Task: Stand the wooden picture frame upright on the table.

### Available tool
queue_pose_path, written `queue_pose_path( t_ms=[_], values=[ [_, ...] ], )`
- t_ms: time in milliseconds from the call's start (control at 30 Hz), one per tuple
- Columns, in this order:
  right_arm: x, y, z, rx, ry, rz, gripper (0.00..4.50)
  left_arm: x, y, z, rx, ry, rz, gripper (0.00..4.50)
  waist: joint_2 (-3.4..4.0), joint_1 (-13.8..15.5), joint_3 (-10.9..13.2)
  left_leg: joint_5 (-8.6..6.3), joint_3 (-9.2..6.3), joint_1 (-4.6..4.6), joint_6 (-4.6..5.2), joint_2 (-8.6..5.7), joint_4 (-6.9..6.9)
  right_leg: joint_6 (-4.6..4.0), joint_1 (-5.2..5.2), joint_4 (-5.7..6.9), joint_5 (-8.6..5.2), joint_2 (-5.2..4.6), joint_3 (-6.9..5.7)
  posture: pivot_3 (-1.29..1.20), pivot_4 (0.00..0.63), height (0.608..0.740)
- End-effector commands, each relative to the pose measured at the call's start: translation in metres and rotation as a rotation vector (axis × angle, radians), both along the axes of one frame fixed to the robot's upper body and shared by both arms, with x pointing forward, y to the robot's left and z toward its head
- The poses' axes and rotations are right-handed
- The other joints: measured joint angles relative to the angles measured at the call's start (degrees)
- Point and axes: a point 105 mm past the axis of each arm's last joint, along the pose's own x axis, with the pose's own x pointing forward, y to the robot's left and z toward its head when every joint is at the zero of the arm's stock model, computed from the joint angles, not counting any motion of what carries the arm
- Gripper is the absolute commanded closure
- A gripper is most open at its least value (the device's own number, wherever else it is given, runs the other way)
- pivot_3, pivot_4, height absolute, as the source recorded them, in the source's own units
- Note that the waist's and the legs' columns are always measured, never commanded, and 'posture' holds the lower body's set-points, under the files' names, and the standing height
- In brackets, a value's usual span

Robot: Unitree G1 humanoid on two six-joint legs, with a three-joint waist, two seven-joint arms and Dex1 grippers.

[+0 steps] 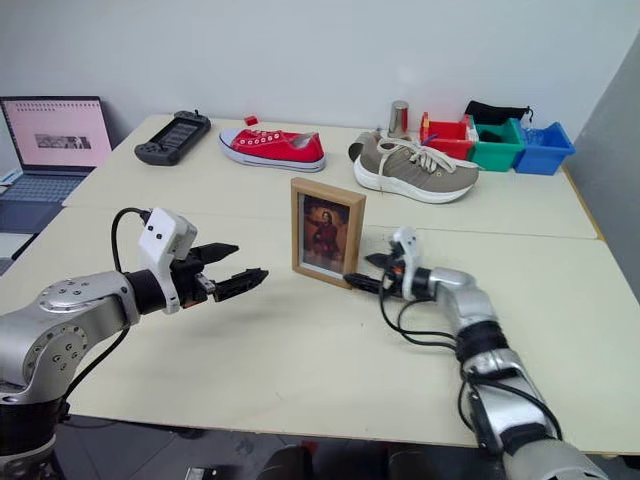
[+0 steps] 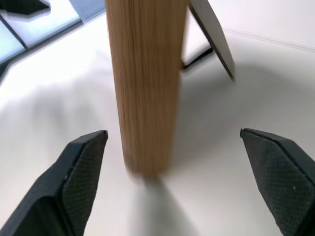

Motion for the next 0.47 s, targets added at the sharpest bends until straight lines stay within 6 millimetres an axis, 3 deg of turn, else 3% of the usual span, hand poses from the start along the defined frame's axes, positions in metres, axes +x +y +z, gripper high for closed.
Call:
queue_pose_path(
  t_ms=[33, 100, 167, 367, 467],
  values=[
    [-0.017, -0.030, 0.021, -0.153, -0.113, 0.014, 0.05, 0.005, 0.002, 0.006, 0.015, -0.035, -0.009, 0.00, 0.00, 0.30, 0.00, 0.00, 0.02, 0.00, 0.01, 0.00, 0.00, 0.00, -0.01, -0.01, 0.00, 0.00, 0.02, 0.00, 0.150, 0.740],
    [-0.028, -0.048, 0.042, -0.210, -0.158, -0.003, 0.05, 0.009, 0.008, 0.002, 0.028, -0.014, 0.007, 0.00, 0.03, 0.29, 0.01, 0.00, 0.04, 0.00, 0.01, 0.02, 0.00, 0.01, -0.04, -0.01, -0.01, 0.01, 0.03, 0.00, 0.150, 0.740],
    [-0.037, -0.053, 0.067, -0.224, -0.193, -0.037, 0.05, 0.010, 0.014, 0.000, 0.033, 0.017, 0.016, 0.00, 0.05, 0.00, 0.03, 0.00, 0.09, 0.02, 0.02, 0.03, 0.01, 0.01, -0.06, 0.01, -0.01, 0.02, 0.09, 0.00, 0.150, 0.740],
    [-0.061, -0.032, 0.111, -0.119, -0.204, -0.136, 0.05, 0.013, 0.022, 0.011, 0.007, 0.001, 0.008, 0.00, 0.01, -0.84, 0.01, 0.00, 0.04, 0.11, 0.03, 0.13, -0.05, 0.02, -0.04, 0.04, -0.01, 0.14, 0.12, 0.00, 0.150, 0.740],
    [-0.077, -0.020, 0.110, -0.098, -0.178, -0.142, 0.05, 0.021, 0.019, 0.020, 0.011, -0.052, -0.002, 0.00, 0.00, -0.71, 0.02, 0.00, 0.04, 0.02, 0.02, 0.09, -0.02, 0.02, -0.06, 0.03, -0.01, 0.11, 0.09, 0.00, 0.150, 0.740]
  ],
)
